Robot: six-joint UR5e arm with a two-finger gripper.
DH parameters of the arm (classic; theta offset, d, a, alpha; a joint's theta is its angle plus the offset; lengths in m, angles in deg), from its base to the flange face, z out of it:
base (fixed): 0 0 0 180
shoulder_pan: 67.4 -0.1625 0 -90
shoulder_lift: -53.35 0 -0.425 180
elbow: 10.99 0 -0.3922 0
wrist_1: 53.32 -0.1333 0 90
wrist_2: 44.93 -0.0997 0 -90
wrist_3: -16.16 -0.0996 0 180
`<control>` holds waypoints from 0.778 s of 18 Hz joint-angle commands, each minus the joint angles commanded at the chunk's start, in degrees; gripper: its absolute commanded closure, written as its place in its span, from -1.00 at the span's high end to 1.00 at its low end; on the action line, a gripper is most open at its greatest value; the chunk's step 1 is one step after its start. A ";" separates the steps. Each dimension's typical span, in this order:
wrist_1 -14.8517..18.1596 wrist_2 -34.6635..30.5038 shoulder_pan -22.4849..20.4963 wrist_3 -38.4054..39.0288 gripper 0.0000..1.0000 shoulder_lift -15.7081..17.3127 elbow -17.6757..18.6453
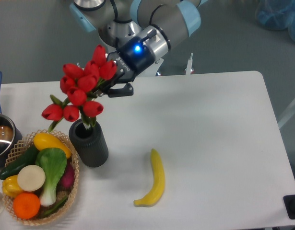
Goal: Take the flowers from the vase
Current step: 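Lift the gripped tulips up out of the black vase, then carry the tulips away from the vase and hold them above the table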
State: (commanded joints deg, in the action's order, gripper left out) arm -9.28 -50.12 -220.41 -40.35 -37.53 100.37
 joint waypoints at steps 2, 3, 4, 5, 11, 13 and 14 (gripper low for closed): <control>0.00 0.09 -0.61 0.00 -1.00 0.00 -0.70; 0.00 0.17 -1.23 0.09 -1.00 0.09 -0.71; 0.00 0.35 -1.67 0.09 -1.00 0.09 -0.80; 0.00 0.79 -2.37 0.00 -1.00 0.09 -0.80; 0.00 -0.52 -7.29 -0.88 -1.00 0.09 -1.67; 0.09 -3.32 -8.61 -2.10 -1.00 -0.61 -3.25; 0.09 -6.21 -9.14 -2.89 -1.00 -1.05 -4.13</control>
State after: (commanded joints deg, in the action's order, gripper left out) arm -9.20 -56.33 -229.55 -43.24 -38.58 96.24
